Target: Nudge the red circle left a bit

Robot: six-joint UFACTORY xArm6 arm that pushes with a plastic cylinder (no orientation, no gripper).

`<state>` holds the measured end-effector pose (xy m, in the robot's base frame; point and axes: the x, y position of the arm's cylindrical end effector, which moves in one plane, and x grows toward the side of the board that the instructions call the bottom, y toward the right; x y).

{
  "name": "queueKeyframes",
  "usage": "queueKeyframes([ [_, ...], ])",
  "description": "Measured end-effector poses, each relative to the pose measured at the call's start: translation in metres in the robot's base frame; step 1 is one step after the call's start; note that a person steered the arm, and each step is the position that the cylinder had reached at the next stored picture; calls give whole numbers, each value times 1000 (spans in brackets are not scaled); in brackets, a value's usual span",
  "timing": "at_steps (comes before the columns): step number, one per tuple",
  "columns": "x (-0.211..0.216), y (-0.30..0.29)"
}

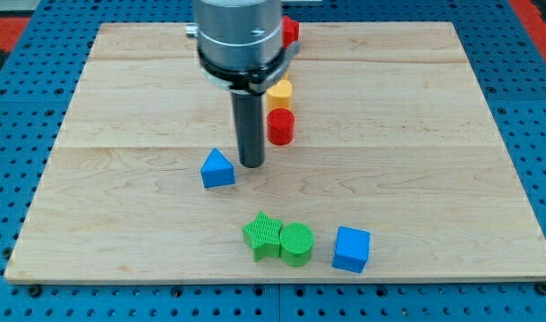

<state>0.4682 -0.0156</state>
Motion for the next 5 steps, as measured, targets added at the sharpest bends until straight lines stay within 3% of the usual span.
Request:
queueKeyframes([
  [2, -22, 101],
  [5, -41, 30],
])
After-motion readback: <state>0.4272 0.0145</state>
